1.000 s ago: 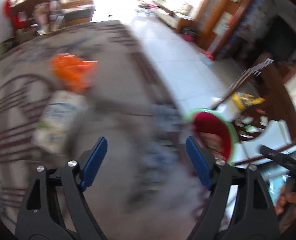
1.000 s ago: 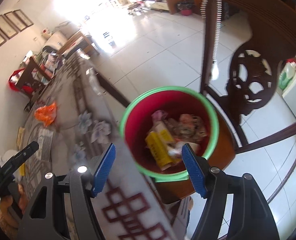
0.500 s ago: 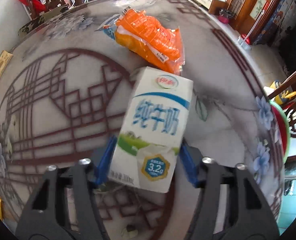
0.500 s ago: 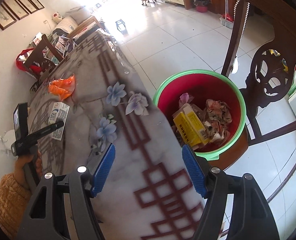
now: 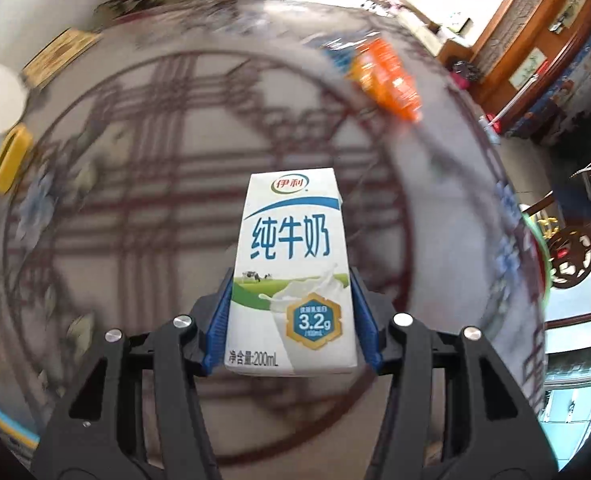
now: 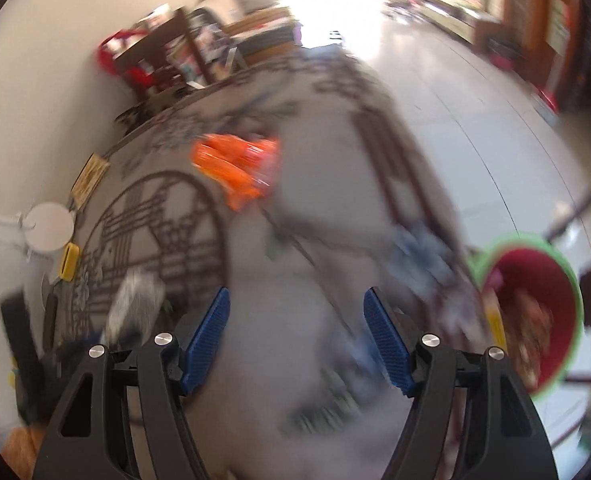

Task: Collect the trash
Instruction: 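Grasp the white milk carton with left tool while right tool grasps the orange snack bag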

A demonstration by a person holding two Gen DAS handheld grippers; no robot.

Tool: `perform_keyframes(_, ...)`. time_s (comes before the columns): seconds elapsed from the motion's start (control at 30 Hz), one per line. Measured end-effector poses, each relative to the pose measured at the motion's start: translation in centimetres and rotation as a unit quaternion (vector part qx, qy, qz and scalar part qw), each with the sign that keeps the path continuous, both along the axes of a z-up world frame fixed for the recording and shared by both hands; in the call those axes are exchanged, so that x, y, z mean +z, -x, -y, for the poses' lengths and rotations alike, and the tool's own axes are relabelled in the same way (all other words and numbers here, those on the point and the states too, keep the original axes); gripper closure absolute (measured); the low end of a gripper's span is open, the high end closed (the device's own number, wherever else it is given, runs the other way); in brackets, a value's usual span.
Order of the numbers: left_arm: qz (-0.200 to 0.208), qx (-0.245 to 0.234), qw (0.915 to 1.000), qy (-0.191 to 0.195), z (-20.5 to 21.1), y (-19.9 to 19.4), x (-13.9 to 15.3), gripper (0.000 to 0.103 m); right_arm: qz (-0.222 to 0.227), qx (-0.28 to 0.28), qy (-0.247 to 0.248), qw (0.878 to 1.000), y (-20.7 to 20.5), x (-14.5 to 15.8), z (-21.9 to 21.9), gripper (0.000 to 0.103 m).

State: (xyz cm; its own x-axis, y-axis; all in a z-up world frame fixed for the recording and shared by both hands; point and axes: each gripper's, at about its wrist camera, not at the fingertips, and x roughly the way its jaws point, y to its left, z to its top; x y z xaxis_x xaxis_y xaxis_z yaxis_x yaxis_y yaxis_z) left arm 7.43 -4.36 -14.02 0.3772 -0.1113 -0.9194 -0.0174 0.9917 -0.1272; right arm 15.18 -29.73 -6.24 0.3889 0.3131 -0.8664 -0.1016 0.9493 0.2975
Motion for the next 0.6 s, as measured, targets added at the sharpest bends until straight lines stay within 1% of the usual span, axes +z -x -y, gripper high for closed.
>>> perform_keyframes(0.07, -0.004, 0.006, 0.9999, -0.007, -1.3, 1.1, -0.3, 0.052, 0.006, 0.021, 0.013, 1.000, -3.0, -0.7, -2.3, 0.035)
perform_keyframes(0.17, -0.012, 0.020, 0.9997, 0.003, -2.9, 1.5, -1.0, 0.052, 0.010, 0.051, 0.051, 0.997, -7.4, -2.1, -5.7, 0.035)
perform_keyframes(0.23, -0.016, 0.028, 0.9994, 0.009, -3.5, 1.5, -1.6, 0.052, 0.009, 0.067, 0.068, 0.995, -9.5, -3.0, -7.2, 0.033)
perform_keyframes(0.27, -0.018, 0.031, 0.9993, 0.011, -3.8, 1.2, -1.7, 0.052, 0.008, 0.073, 0.077, 0.994, -10.5, -3.5, -8.0, 0.030)
perform_keyframes(0.37, -0.024, 0.040, 0.9987, 0.020, -4.2, 0.9, -2.3, 0.052, 0.008, 0.095, 0.102, 0.990, -13.3, -5.3, -10.0, 0.030)
perform_keyframes(0.43, -0.026, 0.049, 0.9981, 0.027, -4.5, 0.7, -2.7, 0.052, 0.002, 0.110, 0.113, 0.987, -14.4, -6.5, -10.9, 0.030)
perform_keyframes(0.5, -0.031, 0.056, 0.9973, 0.036, -4.6, 0.6, -3.1, 0.048, -0.015, 0.125, 0.122, 0.985, -15.1, -8.0, -11.3, 0.036)
perform_keyframes(0.53, -0.034, 0.058, 0.9970, 0.038, -4.6, 0.5, -3.1, 0.048, -0.022, 0.126, 0.123, 0.984, -15.3, -8.6, -11.3, 0.055)
perform_keyframes(0.57, -0.036, 0.060, 0.9968, 0.039, -4.6, 0.6, -3.2, 0.047, -0.012, 0.124, 0.122, 0.985, -15.2, -8.6, -11.2, 0.056)
perform_keyframes(0.6, -0.037, 0.063, 0.9965, 0.041, -4.6, 0.5, -3.2, 0.045, -0.006, 0.124, 0.118, 0.985, -15.0, -8.4, -11.1, 0.059)
